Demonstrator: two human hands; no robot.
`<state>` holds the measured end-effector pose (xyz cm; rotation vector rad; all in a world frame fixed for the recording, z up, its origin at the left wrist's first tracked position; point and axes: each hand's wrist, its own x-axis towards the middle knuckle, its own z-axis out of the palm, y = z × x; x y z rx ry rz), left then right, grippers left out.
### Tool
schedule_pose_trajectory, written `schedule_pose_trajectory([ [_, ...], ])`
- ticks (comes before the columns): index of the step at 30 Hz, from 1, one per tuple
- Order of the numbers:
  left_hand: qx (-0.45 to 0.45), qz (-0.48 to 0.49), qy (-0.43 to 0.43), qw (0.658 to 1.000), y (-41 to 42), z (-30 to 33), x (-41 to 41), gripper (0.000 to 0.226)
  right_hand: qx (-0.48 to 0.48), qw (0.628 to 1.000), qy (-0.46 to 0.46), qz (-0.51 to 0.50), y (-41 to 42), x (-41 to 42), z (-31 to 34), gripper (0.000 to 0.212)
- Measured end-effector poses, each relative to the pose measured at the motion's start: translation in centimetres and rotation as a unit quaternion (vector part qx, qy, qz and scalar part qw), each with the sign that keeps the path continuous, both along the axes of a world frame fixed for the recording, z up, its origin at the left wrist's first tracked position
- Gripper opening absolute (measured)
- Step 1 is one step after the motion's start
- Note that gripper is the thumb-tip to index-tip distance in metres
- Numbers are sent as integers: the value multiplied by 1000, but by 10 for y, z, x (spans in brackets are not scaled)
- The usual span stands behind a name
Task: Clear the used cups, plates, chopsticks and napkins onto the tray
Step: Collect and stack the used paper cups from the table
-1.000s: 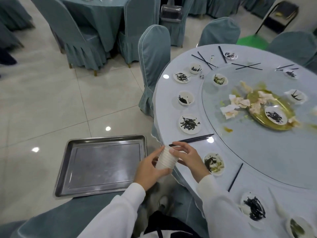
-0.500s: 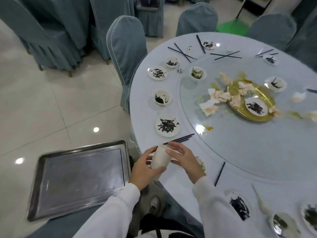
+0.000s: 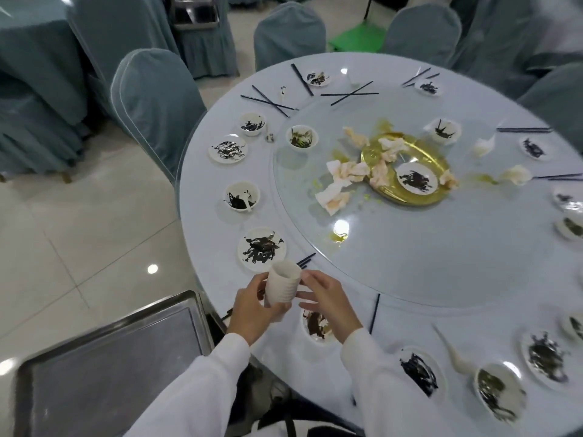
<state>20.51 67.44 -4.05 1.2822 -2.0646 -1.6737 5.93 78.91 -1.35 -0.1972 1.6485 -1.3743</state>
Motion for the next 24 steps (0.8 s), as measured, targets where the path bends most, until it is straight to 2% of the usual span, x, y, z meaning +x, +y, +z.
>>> schedule_pose_trajectory([
  [4,0,-28,-13,1000,0,-9,-14,69,-19,999,-21,-28,2,-12,-11,18],
  [9,34,-13,-6,999,0,-16,-21,58,-21,999,-7,-23,1,-11,-24,15],
  [18,96,-14,-5,995,1,-24,-11,66,-7,999,-28,-33,4,-9,-43,11],
  [24,121,-2,3,993,6,-23,-5,62,12,999,-27,-29,6,-3,-47,13],
])
